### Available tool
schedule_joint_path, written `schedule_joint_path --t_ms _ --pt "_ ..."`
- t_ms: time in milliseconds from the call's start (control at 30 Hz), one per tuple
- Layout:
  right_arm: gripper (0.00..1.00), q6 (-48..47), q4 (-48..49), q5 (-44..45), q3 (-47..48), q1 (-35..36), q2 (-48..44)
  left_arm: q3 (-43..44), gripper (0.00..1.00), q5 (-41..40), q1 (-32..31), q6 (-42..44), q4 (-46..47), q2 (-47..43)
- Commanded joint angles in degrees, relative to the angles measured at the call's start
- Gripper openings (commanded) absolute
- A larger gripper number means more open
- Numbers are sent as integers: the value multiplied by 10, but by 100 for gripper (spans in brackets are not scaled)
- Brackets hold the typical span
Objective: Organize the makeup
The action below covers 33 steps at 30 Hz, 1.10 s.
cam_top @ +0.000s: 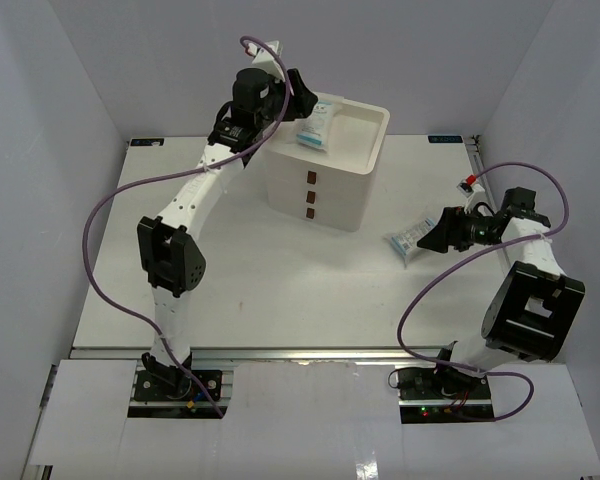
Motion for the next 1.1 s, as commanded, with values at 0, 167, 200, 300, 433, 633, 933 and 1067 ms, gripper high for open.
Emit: schedule_joint_path --t_ms 0,167,200,300,433,633,933,1067 --pt "86 133 59 23 -18 -2 25 -29 71 -29 3 33 6 -117" --pt "88 249 116 65 -28 -1 40 -222 96 -66 3 66 42 -284" --pt "89 269 128 78 -32 0 40 -277 98 -75 4 67 54 -325" --pt "93 335 167 123 -41 1 37 -434 98 -92 7 51 75 -461" --pt "95 430 202 207 -36 15 55 -626 98 -121 10 0 60 -592" --pt "91 510 252 259 -45 32 94 -781 98 -147 11 -97 32 -731" --pt "68 560 322 279 -36 55 151 -878 98 -147 11 -195 26 -804" --pt "47 560 328 271 -44 55 149 -891 98 -133 12 -218 37 -789"
